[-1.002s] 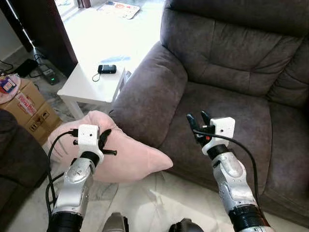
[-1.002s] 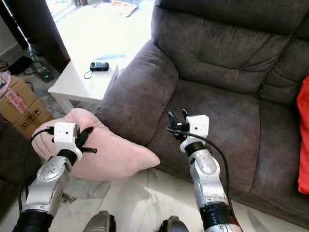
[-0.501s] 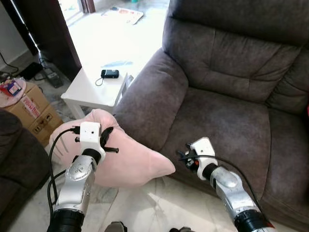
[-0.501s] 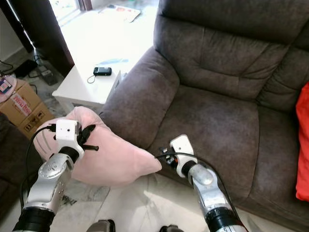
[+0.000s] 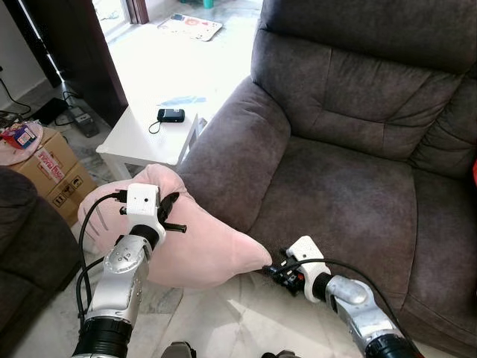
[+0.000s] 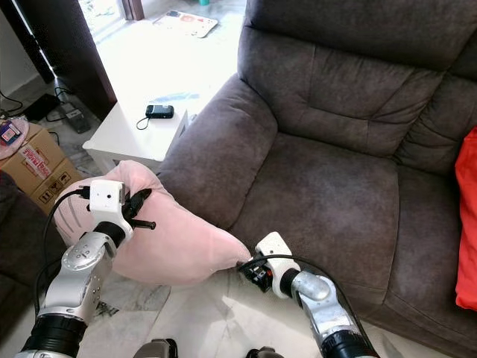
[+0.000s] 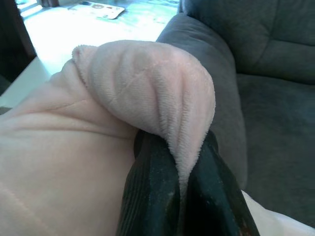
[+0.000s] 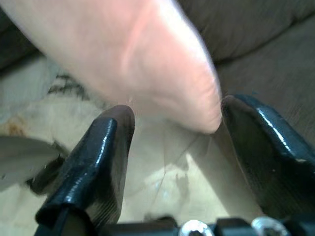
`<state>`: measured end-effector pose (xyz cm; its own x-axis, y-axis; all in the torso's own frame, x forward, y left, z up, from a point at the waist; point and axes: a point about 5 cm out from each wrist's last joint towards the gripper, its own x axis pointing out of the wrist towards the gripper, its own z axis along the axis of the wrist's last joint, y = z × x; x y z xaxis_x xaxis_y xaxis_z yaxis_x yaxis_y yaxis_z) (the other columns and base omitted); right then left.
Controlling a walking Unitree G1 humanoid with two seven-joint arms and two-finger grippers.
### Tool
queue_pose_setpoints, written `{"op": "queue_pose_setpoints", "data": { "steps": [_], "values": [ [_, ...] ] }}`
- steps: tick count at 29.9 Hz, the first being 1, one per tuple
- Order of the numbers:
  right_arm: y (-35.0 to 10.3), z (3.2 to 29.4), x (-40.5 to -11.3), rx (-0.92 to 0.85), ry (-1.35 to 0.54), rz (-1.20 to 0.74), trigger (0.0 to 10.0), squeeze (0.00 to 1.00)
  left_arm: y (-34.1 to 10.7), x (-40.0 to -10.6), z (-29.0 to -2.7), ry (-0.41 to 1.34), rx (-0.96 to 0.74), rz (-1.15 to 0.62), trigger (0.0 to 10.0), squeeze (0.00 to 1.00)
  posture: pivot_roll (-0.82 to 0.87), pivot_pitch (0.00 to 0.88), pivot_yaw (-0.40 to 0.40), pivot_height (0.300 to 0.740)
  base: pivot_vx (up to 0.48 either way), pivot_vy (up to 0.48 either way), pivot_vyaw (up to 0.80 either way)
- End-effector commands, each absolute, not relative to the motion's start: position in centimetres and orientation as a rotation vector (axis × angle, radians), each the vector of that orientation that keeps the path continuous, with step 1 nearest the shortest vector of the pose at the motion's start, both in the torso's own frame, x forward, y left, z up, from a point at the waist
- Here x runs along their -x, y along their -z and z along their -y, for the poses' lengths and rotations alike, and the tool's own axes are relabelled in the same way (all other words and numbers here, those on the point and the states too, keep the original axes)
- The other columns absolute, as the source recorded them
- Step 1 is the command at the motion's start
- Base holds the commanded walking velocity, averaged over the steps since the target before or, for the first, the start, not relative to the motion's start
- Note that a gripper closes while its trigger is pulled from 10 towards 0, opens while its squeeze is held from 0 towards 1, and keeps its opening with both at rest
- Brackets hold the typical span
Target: Move the pillow to the sofa from floor
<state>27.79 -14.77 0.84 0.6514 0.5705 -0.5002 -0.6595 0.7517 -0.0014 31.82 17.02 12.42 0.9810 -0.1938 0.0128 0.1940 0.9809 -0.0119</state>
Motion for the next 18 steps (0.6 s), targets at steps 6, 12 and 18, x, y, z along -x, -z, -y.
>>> {"op": "queue_pose_setpoints", "data": {
  "steps": [6, 12, 18],
  "values": [
    [-0.1, 15.5, -27.5, 0.247, -0.653, -0.527, 10.0, 0.00, -17.0, -32.1, -14.8, 0.364, 0.029, 0.180, 10.0, 0.00, 0.08, 0.141, -0.011, 0.740, 0.000, 0.000, 0.00],
    [-0.3, 15.9, -28.1, 0.266, -0.598, -0.514, 10.0, 0.00, -17.0, -31.7, -14.3, 0.437, 0.025, 0.154, 10.0, 0.00, 0.09, 0.141, -0.011, 0.740, 0.000, 0.000, 0.00],
    [-0.1, 16.3, -28.2, 0.267, -0.549, -0.536, 10.0, 0.75, -17.1, -31.4, -14.1, 0.469, 0.038, 0.143, 10.0, 0.00, 0.09, 0.137, -0.012, 0.740, 0.000, 0.000, 0.00]
  ]
}}
